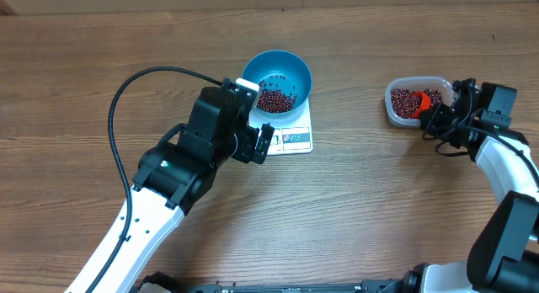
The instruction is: Scoop item into bowl and weigh 150g on scale
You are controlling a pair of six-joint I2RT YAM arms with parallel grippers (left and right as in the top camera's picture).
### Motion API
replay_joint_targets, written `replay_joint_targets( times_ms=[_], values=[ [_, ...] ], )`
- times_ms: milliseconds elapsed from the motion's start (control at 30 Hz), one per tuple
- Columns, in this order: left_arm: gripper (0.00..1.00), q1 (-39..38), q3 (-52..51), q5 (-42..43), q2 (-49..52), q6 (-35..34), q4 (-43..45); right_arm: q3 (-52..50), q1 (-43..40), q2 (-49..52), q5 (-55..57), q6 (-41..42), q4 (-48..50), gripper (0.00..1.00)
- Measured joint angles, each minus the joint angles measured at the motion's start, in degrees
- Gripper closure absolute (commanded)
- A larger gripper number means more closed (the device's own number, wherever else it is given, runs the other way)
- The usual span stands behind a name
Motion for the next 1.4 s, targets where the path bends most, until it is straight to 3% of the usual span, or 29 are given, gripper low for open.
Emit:
replay_joint_targets(
  times_ms=[1067, 1400],
  values=[
    [0.01, 0.00, 0.00, 0.00, 0.00, 0.00, 0.00, 0.02, -0.87, 4.55, -13.20, -0.13, 4.35, 0.96],
    [0.00, 0.00, 0.00, 0.00, 0.00, 0.00, -0.02, 0.02, -8.41, 5.31, -24.28, -0.13, 5.22, 0.96]
  ],
)
